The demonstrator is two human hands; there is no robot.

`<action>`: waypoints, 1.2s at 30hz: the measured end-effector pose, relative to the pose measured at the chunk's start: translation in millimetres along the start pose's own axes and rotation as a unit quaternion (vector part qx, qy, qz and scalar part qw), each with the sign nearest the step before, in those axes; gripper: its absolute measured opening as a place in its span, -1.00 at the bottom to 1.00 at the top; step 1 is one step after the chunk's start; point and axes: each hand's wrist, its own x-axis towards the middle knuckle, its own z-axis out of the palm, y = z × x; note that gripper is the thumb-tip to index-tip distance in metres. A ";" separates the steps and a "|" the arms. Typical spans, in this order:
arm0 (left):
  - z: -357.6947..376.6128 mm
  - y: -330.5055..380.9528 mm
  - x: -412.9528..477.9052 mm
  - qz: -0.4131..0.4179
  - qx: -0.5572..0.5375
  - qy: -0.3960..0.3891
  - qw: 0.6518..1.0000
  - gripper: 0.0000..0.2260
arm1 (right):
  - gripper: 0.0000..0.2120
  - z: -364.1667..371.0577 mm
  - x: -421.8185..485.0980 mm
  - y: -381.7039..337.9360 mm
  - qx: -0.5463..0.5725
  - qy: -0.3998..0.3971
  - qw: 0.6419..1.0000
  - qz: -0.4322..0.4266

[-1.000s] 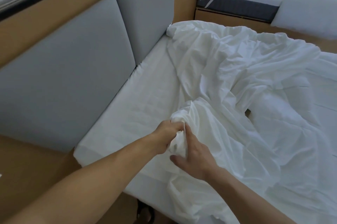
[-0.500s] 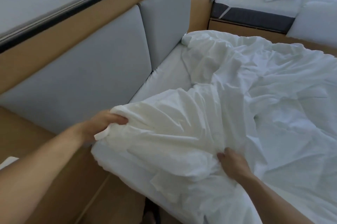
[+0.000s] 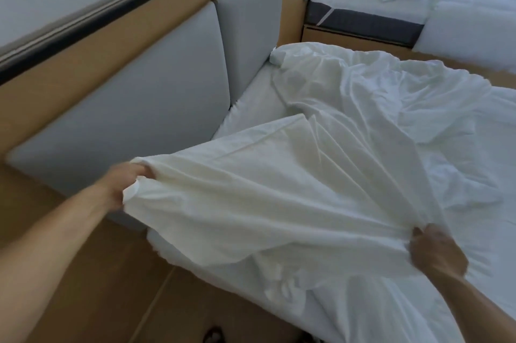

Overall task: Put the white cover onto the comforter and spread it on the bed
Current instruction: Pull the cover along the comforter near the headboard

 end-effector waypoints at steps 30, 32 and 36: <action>120.3 -25.6 39.5 0.060 0.056 0.124 0.989 -0.72 | -0.60 122.8 -111.4 -124.2 0.675 -0.286 0.679 0.035; 114.0 -13.7 40.2 0.072 0.039 0.146 0.986 -0.70 | -0.69 116.6 -110.7 -119.5 0.680 -0.296 0.669 0.039; 97.7 13.9 40.9 0.091 -0.002 0.179 0.980 -0.74 | -0.80 121.0 -110.7 -97.7 0.672 -0.328 0.651 0.129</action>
